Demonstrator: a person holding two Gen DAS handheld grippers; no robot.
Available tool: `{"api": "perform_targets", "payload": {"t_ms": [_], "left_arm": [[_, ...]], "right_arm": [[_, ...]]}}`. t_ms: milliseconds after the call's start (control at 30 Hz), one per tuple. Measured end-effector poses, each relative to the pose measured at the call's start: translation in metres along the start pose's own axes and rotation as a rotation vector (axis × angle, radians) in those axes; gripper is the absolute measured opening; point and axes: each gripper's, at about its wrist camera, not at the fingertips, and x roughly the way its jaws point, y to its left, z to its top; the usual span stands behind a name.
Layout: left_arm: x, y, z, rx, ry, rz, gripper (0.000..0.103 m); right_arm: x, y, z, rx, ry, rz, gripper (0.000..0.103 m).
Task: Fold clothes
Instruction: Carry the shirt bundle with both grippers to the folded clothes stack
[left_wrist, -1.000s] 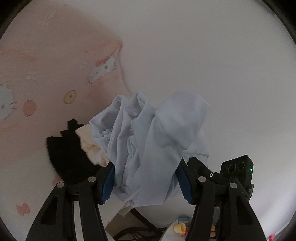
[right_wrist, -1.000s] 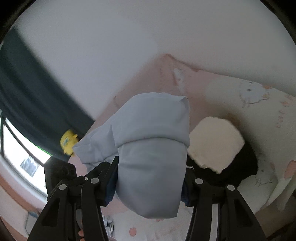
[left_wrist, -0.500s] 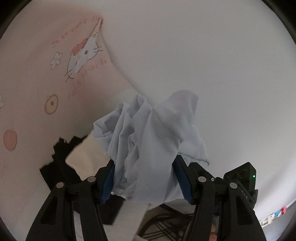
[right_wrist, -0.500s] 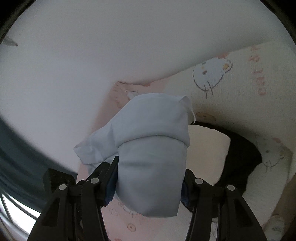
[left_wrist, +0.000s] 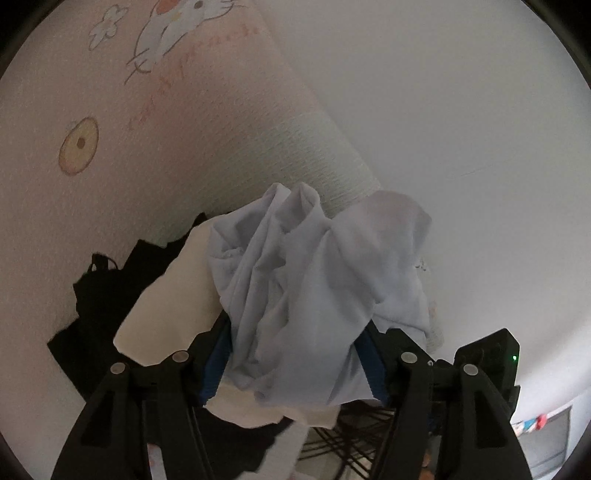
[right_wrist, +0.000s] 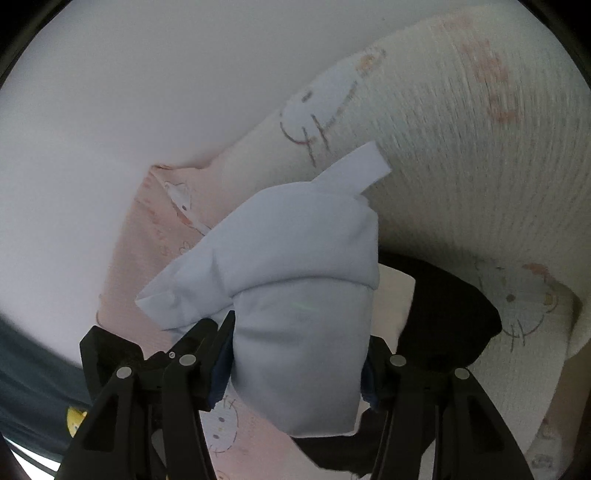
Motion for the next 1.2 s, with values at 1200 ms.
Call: {"api": "perform_targets", "payload": {"t_ms": [1200], "left_arm": [[0.012, -0.030, 0.036, 0.071, -0.088, 0.207, 0.059]], "right_arm": [[-0.026, 0.010, 0.011, -0.117, -0.118, -0.068, 0.071]]}}
